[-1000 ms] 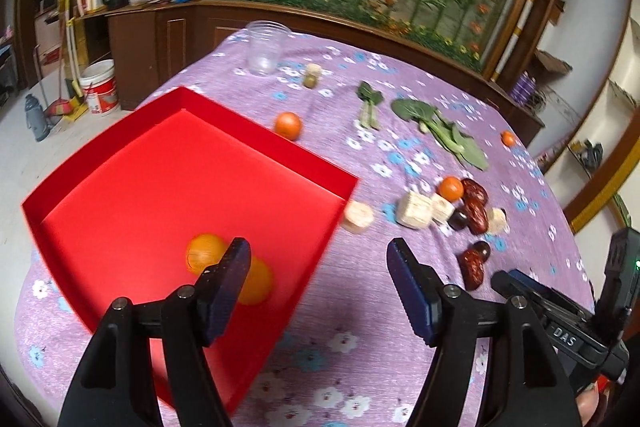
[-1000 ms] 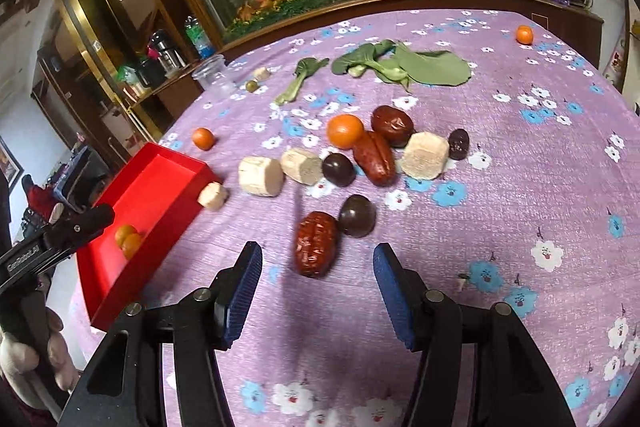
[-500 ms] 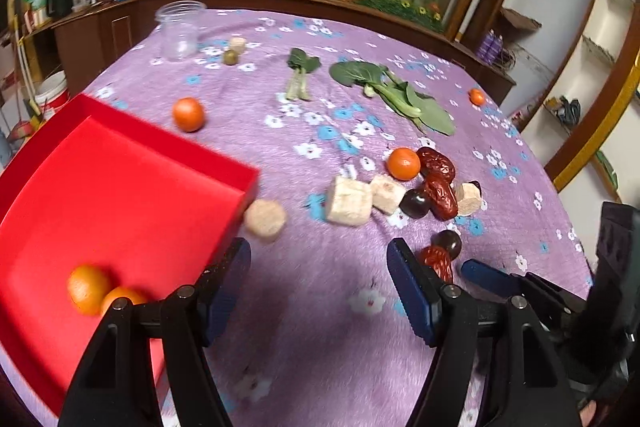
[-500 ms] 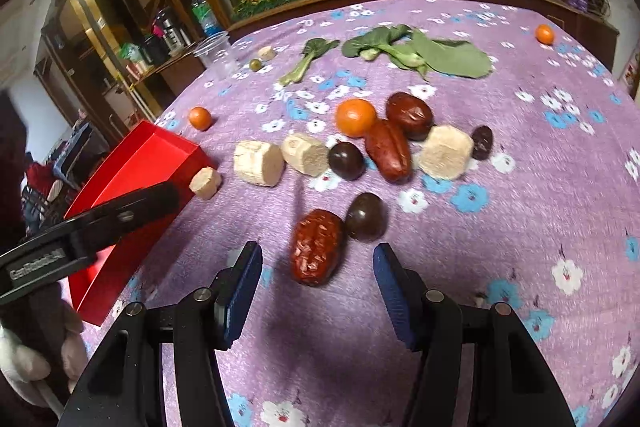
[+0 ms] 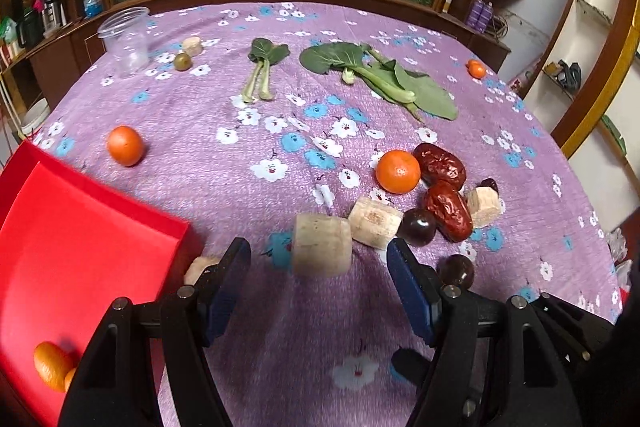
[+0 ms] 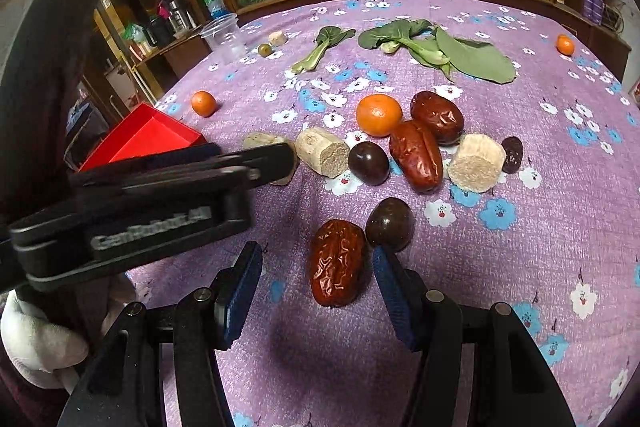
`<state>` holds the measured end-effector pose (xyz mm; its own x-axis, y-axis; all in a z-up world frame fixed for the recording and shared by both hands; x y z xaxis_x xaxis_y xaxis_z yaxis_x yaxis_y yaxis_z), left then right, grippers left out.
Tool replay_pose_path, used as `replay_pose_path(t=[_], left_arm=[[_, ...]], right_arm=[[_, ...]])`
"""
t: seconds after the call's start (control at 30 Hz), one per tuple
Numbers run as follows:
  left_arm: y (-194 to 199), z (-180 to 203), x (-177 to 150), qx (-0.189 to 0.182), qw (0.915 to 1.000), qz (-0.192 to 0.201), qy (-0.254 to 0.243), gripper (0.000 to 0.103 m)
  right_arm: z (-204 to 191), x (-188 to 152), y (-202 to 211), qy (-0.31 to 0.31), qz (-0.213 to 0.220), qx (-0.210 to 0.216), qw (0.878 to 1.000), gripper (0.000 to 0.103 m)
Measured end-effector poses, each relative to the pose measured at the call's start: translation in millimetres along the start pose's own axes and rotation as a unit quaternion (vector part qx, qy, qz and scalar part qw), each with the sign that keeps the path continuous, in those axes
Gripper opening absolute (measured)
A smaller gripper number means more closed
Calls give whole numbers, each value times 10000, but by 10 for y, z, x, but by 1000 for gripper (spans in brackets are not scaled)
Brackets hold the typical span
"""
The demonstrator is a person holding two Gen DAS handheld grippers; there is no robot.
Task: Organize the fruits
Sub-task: 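Grasp a beige cylindrical root piece with the left gripper while the right grasps a red date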
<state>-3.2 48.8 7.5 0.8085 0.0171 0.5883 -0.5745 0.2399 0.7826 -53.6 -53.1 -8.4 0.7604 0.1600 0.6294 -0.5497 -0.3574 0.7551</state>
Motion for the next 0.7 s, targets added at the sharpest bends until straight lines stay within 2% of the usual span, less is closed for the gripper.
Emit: replay_pose_path(t=[0.17,0.23,0.3,0.33,0.37,0.4,0.43,0.47,0.7], left_arm=[[-119,14,3,26,9999,-95,-30,69],[-144,16,7,4,9999,-101,-27,69],[-165,28,5,10,9999,-103,-56,68],[-180,33,-2,23,9999,-107,-72,65],[-196,34,-2,7,9999,-117,-82,57],[-207,38,-5,-8,9999,-136,-92,50],[-208,40,-7,117,9998,-96,-144,31],[-210,44,-10,192,9995,-80,-216,30],[-134,-57,22,16,10000,-32,90,29]], right_arm=[[-21,16,-25,120,-3,-145,9998,62],[-34,17,-37,171,-13,-197,9997,57],[-51,16,-63,246,-54,-243,9994,45],[-63,17,-69,313,-56,-333,9989,42],[-80,20,-80,407,-82,-460,9981,34],[-93,24,-87,475,-89,-521,9975,31],[-91,23,-89,467,-87,-518,9975,31],[-85,24,-89,452,-83,-512,9976,31],[-50,14,-72,322,-32,-395,9987,30]])
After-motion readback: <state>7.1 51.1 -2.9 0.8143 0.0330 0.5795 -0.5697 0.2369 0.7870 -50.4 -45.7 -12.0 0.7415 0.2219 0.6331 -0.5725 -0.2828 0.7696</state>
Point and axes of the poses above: each gripper's, at about its wrist camera, not at the fingertips, and y roughly against the way its jaws point, z to its right, x to its top, the point moved 3 cm from there along -y, roughly the way its jaws point, and after that the axes turned 6 degrees about y, right-handed, at the moved point
